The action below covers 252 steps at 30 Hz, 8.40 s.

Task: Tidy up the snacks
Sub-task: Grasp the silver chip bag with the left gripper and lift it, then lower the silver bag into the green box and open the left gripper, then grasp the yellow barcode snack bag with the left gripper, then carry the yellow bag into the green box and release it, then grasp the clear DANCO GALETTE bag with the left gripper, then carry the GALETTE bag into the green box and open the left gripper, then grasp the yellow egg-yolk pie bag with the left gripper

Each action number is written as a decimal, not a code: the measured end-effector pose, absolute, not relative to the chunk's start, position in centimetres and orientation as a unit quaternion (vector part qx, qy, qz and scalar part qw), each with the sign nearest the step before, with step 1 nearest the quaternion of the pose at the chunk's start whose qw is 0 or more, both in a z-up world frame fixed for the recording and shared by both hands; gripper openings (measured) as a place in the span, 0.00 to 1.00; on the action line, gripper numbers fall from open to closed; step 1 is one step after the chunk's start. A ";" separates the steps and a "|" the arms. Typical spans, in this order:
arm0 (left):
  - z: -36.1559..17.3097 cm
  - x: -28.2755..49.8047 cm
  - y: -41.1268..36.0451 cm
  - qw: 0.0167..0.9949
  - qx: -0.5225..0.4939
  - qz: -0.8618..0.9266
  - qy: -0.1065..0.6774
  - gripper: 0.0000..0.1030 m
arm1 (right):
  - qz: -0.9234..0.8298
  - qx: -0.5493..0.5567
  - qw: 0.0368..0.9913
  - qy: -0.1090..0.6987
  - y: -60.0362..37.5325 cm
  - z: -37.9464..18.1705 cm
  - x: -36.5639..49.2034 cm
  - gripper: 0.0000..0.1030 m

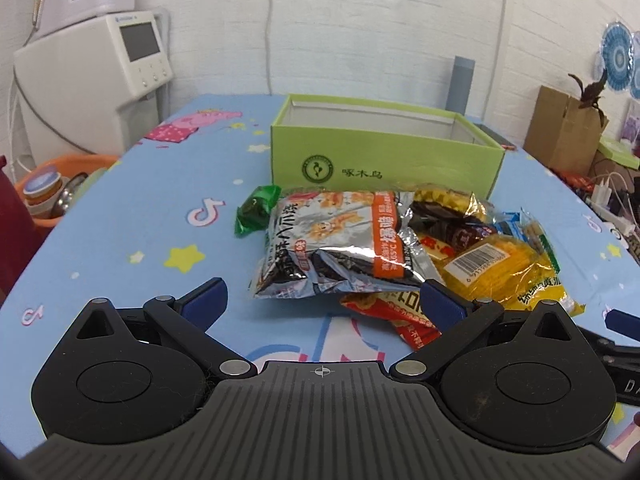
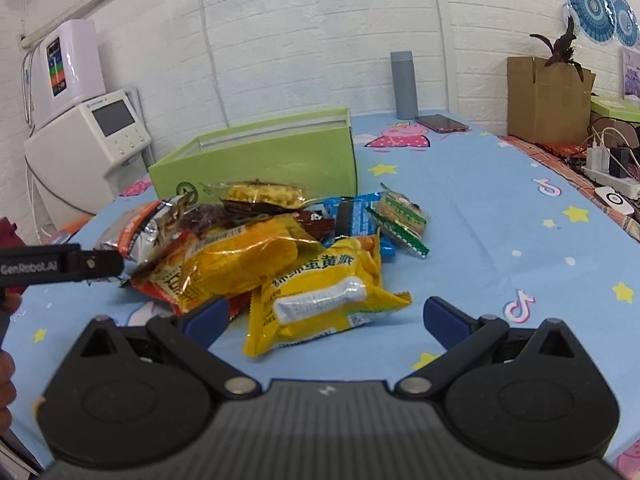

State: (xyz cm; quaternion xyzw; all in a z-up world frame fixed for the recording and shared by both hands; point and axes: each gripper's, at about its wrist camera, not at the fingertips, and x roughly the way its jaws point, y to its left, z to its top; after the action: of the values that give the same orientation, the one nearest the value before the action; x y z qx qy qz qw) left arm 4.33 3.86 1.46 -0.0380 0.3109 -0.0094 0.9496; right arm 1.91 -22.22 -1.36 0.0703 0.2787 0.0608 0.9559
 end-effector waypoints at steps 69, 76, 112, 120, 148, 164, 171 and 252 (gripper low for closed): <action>8.6 17.4 8.8 0.933 -0.101 -0.214 0.271 0.79 | 0.257 -0.069 0.931 0.251 -14.2 9.1 15.1 0.90; 5.1 12.5 5.9 0.903 -0.135 -0.256 0.317 0.79 | 0.230 -0.044 0.927 0.291 -18.4 4.8 8.9 0.90; 5.2 15.9 4.2 0.881 -0.181 -0.270 0.345 0.33 | 0.243 -0.004 0.938 0.249 -16.7 3.3 10.9 0.81; 9.2 25.7 2.9 0.910 -0.134 -0.238 0.311 0.35 | 0.236 -0.034 0.945 0.224 -15.5 7.1 21.8 0.81; 5.4 21.0 3.3 0.916 -0.112 -0.212 0.323 0.78 | 0.235 0.016 0.935 0.265 -20.4 3.2 17.3 0.90; -0.1 23.8 3.4 0.878 -0.133 -0.224 0.401 0.39 | 0.269 0.014 0.898 0.348 -17.5 -2.0 20.9 0.87; 1.8 20.8 4.5 0.880 -0.159 -0.236 0.381 0.25 | 0.280 -0.021 0.911 0.302 -16.4 0.2 17.0 0.78; 0.2 9.7 1.9 0.873 -0.194 -0.259 0.366 0.71 | 0.132 0.087 0.944 0.291 -24.4 -1.7 4.6 0.90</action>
State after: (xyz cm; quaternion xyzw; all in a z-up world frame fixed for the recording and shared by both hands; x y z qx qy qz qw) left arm 9.65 1.86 0.25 -0.1937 0.3660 -0.2588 0.8727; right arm 4.56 -24.40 -1.68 0.0867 0.2913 0.1316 0.9436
